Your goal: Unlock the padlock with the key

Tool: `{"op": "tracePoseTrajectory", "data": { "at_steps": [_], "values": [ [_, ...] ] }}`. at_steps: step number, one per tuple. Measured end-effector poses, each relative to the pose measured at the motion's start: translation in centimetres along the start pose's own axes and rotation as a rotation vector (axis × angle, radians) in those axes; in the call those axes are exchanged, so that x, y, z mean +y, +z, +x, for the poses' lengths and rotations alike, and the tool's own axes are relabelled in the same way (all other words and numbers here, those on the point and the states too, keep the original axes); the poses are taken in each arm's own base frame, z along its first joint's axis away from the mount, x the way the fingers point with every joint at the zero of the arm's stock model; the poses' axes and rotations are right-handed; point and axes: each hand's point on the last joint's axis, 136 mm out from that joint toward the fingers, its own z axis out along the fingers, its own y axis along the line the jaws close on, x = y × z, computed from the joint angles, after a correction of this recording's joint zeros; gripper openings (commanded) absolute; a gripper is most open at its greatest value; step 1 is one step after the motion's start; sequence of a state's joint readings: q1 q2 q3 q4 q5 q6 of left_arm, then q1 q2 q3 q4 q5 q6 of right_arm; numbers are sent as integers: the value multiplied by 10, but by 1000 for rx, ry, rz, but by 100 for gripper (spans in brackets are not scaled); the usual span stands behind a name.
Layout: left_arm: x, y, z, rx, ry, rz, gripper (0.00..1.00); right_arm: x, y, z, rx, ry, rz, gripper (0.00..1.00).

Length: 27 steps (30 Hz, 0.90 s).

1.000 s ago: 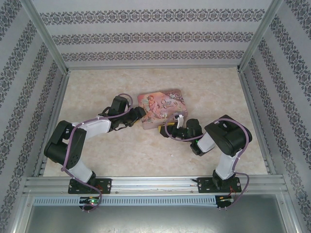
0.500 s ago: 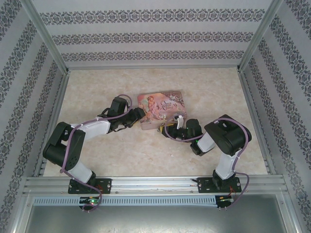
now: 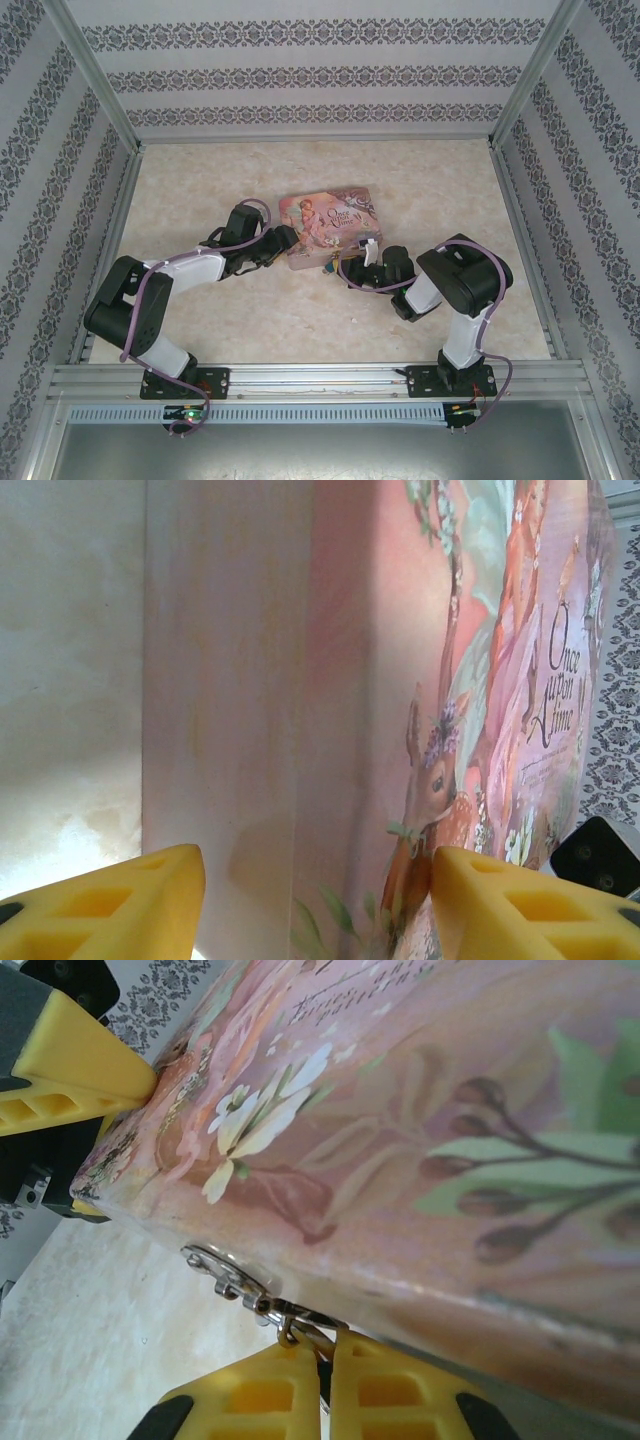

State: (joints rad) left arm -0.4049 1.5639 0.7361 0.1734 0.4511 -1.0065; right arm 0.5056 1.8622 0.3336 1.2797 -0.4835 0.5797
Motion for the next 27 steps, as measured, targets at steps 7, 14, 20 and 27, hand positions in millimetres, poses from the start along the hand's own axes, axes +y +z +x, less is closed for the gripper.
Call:
{"op": "tracePoseTrajectory", "data": {
  "at_steps": [7, 14, 20, 27],
  "values": [
    [1, -1, 1, -5, -7, 3, 60, -1, 0, -1, -7, 6, 3, 0],
    [3, -5, 6, -6, -9, 2, 60, -4, -2, -2, -22, 33, 23, 0],
    [5, -6, 11, -2, -11, 5, 61, -6, -5, -3, -36, 74, 40, 0],
    [5, -7, 16, 2, -5, 12, 61, -7, -9, -5, -46, 144, 57, 0]
  ]
}}
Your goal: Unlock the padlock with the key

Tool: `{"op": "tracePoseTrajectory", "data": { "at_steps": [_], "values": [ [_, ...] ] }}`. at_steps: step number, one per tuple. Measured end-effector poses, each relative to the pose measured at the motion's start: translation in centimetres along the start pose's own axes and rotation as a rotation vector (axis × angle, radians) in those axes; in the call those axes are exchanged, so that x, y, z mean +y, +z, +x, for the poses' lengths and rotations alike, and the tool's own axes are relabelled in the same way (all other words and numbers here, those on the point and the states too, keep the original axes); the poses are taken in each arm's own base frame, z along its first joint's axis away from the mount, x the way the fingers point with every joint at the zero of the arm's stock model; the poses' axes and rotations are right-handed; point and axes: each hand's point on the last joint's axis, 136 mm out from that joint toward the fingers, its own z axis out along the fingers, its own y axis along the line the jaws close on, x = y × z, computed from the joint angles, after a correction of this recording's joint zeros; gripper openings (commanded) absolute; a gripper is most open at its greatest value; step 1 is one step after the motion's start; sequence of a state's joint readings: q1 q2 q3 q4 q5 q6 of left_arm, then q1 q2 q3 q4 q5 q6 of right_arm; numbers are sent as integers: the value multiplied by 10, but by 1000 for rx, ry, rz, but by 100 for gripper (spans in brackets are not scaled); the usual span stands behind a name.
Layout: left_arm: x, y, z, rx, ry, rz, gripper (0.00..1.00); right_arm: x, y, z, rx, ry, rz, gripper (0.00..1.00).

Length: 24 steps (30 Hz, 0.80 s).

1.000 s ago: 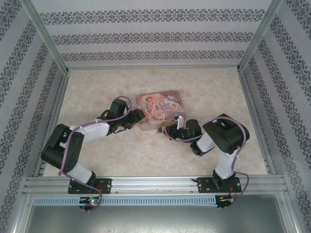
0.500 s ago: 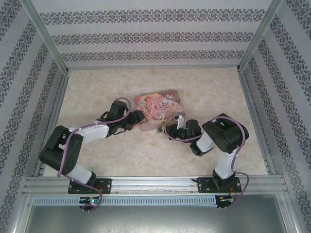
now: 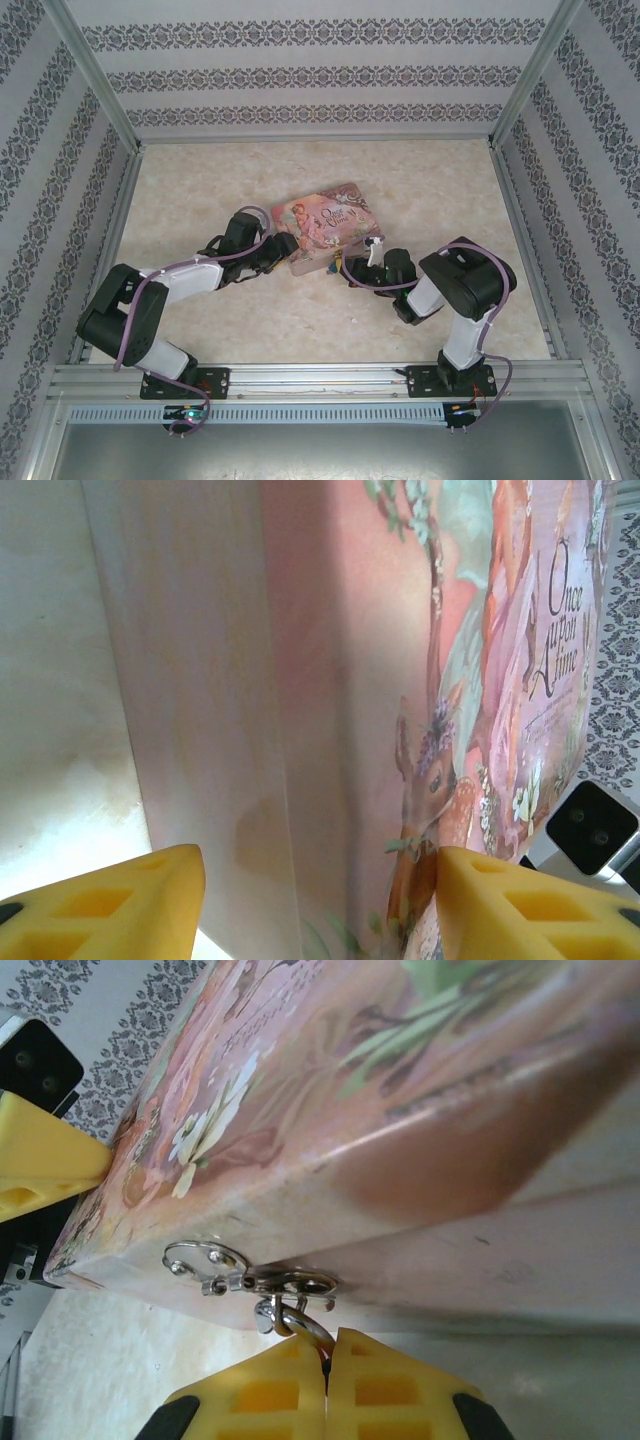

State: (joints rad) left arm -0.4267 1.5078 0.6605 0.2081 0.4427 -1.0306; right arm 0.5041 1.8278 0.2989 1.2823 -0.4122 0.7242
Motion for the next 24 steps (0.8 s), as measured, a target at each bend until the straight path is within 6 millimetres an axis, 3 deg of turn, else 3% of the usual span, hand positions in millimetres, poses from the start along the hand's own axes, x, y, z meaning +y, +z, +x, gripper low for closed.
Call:
{"op": "tracePoseTrajectory", "data": {
  "at_steps": [24],
  "values": [
    [1, -1, 1, -3, -1, 6, 61, -3, 1, -17, -38, 226, 3, 0]
  ]
}}
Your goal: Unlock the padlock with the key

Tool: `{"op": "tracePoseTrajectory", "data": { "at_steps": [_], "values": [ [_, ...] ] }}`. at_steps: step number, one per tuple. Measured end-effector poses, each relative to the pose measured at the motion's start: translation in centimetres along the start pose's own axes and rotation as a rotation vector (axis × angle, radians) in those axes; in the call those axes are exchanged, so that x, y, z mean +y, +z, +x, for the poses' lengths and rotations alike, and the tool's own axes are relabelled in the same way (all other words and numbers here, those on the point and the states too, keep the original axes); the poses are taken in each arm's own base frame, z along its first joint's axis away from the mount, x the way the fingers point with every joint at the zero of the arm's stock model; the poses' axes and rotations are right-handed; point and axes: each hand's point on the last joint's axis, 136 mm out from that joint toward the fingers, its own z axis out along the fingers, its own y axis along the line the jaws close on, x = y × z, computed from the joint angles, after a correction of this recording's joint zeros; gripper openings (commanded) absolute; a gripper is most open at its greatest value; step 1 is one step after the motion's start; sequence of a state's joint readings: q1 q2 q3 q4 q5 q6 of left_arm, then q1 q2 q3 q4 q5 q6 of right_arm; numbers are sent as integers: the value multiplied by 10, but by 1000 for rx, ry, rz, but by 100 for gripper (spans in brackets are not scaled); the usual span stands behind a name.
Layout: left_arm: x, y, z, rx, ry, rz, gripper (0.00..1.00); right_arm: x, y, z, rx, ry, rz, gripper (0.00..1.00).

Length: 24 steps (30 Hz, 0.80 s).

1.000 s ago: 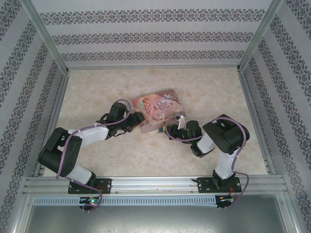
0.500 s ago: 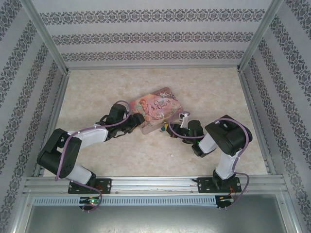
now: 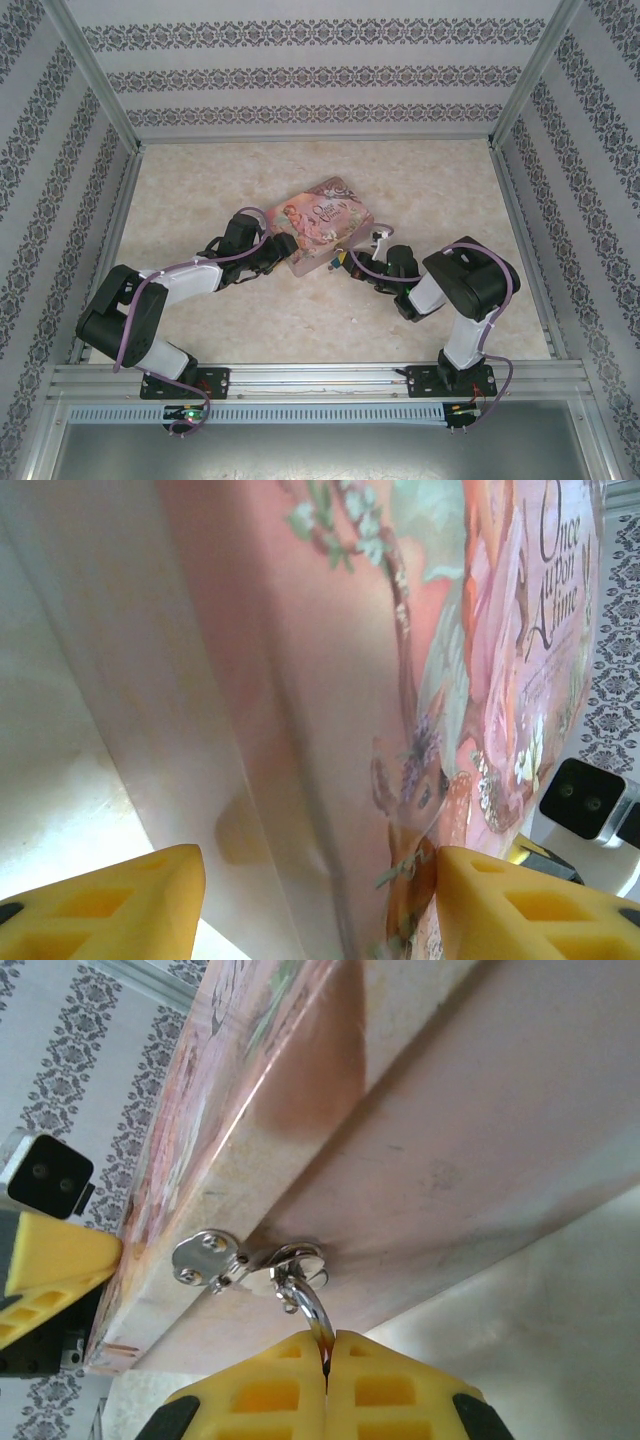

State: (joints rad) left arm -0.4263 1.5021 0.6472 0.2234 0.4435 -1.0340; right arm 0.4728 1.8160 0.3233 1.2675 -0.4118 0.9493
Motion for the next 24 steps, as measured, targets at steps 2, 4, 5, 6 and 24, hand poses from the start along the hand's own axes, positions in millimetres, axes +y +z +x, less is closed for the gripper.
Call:
{"op": "tracePoseTrajectory", "data": {
  "at_steps": [2, 4, 5, 6, 24],
  "values": [
    [0, 0, 0, 0, 0, 0, 60, 4, 3, -4, -10, 6, -10, 0],
    [0, 0, 0, 0, 0, 0, 60, 7, 5, -9, -18, 11, -20, 0],
    [0, 0, 0, -1, 0, -1, 61, 8, 7, -11, -21, 13, -23, 0],
    [0, 0, 0, -2, 0, -1, 60, 9, 8, -13, -24, 19, -25, 0],
    [4, -5, 3, -8, -2, -2, 61, 5, 16, -29, -49, 14, -57, 0]
  ]
}}
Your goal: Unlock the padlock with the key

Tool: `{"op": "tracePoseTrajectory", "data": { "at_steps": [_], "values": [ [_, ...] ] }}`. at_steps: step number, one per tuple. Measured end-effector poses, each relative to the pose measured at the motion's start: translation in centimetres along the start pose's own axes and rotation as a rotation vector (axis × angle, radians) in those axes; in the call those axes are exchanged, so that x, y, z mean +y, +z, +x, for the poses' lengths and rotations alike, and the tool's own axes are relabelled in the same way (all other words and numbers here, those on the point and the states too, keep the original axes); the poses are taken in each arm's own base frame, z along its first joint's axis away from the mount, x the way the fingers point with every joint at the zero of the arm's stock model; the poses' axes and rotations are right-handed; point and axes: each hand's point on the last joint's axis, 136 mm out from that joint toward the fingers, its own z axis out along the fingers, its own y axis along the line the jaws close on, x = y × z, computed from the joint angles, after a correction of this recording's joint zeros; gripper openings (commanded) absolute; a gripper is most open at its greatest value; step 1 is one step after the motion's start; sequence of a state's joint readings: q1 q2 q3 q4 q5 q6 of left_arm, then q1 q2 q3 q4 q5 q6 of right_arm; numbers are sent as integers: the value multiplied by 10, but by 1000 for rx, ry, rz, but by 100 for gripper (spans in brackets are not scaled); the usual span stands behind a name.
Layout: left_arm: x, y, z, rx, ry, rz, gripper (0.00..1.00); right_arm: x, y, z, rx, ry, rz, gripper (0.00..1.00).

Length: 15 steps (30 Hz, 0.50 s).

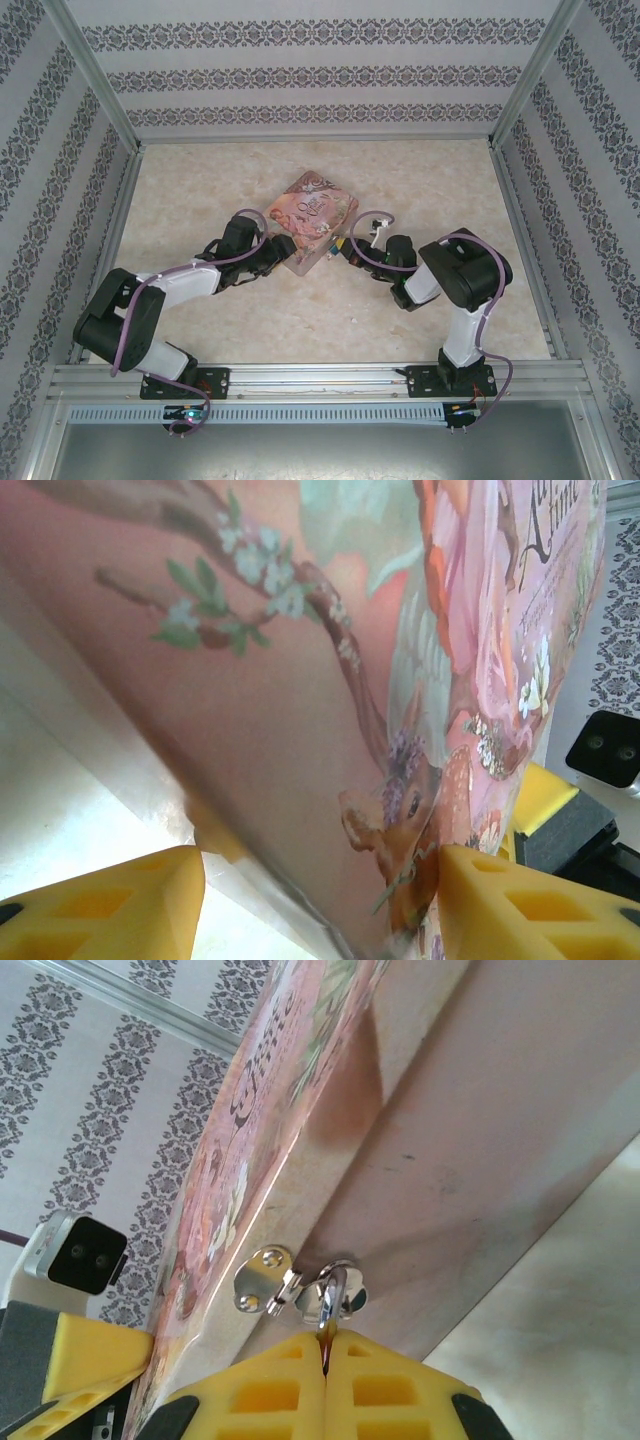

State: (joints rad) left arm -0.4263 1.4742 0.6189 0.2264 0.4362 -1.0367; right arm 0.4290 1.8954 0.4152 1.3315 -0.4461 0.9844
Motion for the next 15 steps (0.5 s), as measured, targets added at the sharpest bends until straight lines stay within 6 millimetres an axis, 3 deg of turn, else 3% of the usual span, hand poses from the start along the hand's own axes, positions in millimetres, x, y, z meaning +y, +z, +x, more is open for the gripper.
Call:
{"op": "tracePoseTrajectory", "data": {
  "at_steps": [15],
  "values": [
    [2, -3, 2, -1, 0, 1, 61, -12, -4, -13, -31, -14, 27, 0]
  ]
}}
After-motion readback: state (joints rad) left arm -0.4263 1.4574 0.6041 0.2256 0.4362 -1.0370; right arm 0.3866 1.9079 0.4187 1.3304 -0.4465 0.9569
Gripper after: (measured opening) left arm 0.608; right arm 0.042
